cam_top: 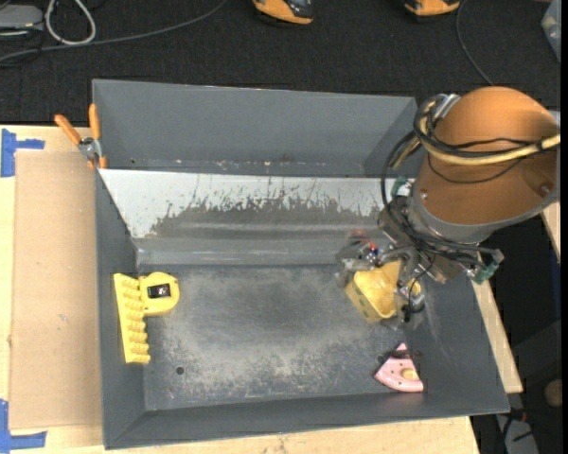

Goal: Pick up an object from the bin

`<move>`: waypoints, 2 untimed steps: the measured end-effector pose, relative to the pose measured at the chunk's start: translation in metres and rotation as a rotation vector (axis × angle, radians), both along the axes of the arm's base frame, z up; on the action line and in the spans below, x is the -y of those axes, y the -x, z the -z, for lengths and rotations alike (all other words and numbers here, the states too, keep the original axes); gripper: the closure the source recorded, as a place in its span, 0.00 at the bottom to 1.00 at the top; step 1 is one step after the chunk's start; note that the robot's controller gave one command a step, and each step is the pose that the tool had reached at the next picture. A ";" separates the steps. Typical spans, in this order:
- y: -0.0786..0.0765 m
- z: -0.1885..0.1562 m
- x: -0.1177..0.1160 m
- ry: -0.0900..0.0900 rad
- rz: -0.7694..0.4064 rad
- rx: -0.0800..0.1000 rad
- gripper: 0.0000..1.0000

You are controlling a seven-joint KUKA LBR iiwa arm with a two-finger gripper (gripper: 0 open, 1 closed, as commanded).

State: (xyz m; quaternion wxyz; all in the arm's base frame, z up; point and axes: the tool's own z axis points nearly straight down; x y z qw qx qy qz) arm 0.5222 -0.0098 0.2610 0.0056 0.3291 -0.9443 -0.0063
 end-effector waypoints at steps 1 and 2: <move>0.000 0.005 -0.016 0.001 -0.016 0.000 1.00; -0.013 0.023 -0.012 -0.001 0.005 -0.001 1.00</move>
Offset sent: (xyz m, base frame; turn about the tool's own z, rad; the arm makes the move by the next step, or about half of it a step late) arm 0.0176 0.0109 -0.0286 0.0131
